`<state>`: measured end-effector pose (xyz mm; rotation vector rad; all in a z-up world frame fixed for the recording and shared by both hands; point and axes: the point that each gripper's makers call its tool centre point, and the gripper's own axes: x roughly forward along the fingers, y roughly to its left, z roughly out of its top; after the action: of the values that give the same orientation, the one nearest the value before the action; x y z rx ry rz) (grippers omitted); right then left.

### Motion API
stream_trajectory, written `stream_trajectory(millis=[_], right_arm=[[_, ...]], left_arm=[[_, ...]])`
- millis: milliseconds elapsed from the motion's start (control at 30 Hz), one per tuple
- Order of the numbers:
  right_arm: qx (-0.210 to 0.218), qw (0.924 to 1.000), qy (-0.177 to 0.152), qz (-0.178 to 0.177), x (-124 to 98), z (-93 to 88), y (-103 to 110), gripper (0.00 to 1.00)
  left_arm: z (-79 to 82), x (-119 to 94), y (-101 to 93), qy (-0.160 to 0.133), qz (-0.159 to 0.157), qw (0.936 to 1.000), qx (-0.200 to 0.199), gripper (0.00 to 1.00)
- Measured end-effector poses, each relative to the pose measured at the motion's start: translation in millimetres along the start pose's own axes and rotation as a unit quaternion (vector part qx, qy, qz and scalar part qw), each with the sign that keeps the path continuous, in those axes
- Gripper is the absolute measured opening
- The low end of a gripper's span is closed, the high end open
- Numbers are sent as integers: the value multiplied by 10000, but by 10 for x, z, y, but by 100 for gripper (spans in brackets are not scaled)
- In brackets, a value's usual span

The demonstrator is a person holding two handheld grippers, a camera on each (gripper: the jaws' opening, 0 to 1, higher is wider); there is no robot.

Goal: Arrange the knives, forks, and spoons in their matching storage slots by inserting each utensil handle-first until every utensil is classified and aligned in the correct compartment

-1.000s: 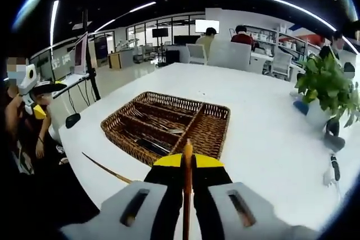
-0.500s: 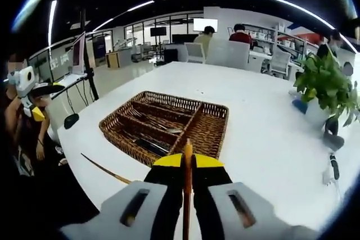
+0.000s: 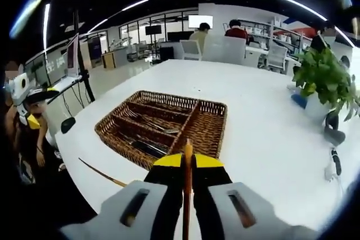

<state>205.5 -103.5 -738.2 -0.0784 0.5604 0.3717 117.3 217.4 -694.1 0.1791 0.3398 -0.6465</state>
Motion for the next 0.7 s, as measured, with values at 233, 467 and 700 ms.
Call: stream_trajectory(millis=[233,467,700], right_arm=[[118,9998,129,-8,165,22,-26,2],[205,9996,214,-40,298,97,-81,2],[329,9987,388,-91,461,116,-164,2]], left_arm=[[-29,-21,41,46,23,10000,7,100],[-24,-62,93,54,74,10000,18,100],[-23,-70,96,50,81,10000,27,100]])
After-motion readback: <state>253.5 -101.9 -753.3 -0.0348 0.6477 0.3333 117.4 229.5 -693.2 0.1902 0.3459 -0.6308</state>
